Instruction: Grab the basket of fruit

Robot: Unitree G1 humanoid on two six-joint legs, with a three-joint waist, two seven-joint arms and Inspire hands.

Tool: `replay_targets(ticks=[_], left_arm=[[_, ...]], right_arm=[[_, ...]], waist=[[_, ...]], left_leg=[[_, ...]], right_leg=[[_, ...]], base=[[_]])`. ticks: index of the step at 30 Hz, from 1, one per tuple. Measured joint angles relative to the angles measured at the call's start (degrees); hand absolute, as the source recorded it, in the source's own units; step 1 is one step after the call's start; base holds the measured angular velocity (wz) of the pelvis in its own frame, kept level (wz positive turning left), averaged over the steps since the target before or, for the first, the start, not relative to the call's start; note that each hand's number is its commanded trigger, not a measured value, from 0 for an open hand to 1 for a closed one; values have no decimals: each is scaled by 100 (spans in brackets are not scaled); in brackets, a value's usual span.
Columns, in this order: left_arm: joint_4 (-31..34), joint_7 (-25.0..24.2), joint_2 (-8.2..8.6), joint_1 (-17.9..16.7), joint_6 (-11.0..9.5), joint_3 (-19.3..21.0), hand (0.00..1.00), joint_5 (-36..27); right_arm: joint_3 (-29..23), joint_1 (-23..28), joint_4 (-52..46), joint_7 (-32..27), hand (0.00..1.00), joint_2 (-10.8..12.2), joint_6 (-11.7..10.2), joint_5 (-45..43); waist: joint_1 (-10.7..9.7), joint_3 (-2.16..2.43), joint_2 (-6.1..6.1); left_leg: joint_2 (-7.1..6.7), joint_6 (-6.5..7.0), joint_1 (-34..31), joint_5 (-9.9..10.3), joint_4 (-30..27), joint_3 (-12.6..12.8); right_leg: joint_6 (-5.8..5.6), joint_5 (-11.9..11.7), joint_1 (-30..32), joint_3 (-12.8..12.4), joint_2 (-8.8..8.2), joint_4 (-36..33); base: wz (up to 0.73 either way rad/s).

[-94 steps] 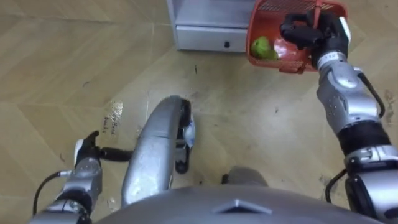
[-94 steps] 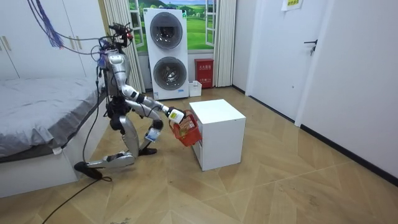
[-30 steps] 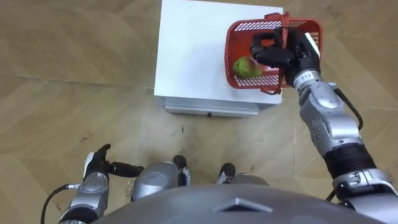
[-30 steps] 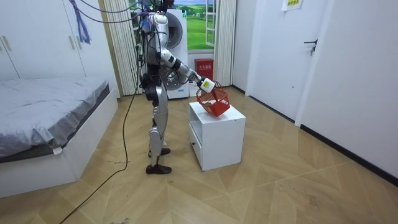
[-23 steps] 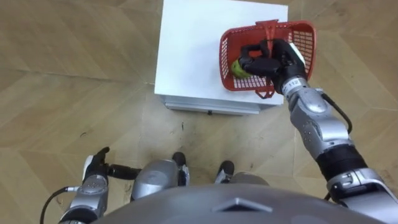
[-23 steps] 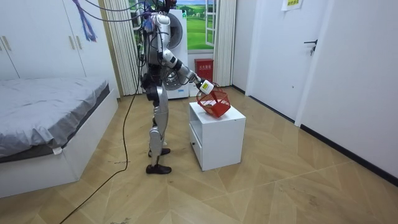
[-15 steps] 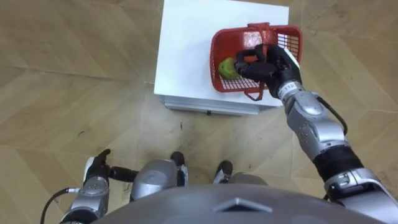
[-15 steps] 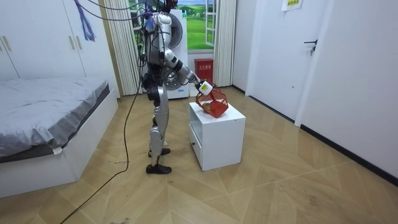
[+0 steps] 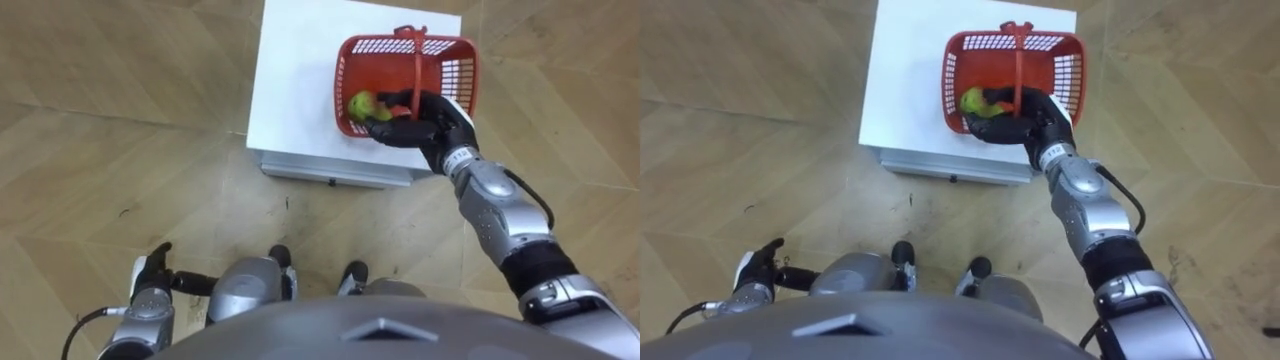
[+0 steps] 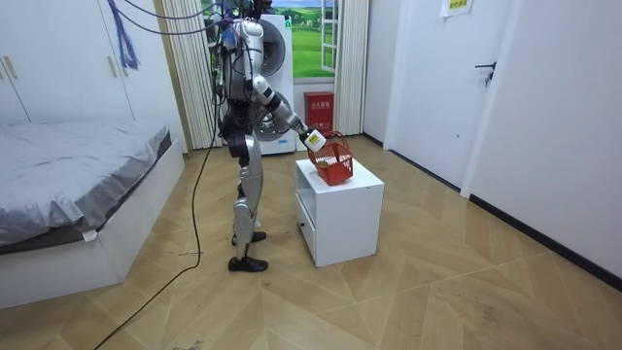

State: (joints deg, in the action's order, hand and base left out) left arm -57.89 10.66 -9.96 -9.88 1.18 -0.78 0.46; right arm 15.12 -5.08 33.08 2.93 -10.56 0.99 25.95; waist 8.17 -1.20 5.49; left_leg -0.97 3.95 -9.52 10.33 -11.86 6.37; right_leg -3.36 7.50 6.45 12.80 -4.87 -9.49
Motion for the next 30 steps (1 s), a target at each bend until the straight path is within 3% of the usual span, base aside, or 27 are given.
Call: replay_targets(ticks=[8, 21, 30], left_arm=[[5, -3, 3, -137, 4, -4, 0, 13], [-2, -3, 7, -212, 90, -60, 0, 26], [6, 10, 8, -230, 141, -267, 0, 46]], right_arm=[[162, 26, 0, 96, 0, 3, -11, 4], [401, 108, -2, 156, 0, 114, -10, -50], [489, 117, -72, 82, 0, 144, -20, -131]], waist=[[13, 37, -89], [15, 15, -143], [3, 26, -161]], left_leg=[[-1, 0, 32, 0, -39, -30], [9, -8, 105, 3, -90, -44], [9, -9, 128, 4, -80, -29]], right_leg=[[0, 0, -50, 13, -2, 3], [44, -27, -222, 170, 2, 81], [45, -28, -232, 174, 1, 78]], base=[[2], [1], [0]])
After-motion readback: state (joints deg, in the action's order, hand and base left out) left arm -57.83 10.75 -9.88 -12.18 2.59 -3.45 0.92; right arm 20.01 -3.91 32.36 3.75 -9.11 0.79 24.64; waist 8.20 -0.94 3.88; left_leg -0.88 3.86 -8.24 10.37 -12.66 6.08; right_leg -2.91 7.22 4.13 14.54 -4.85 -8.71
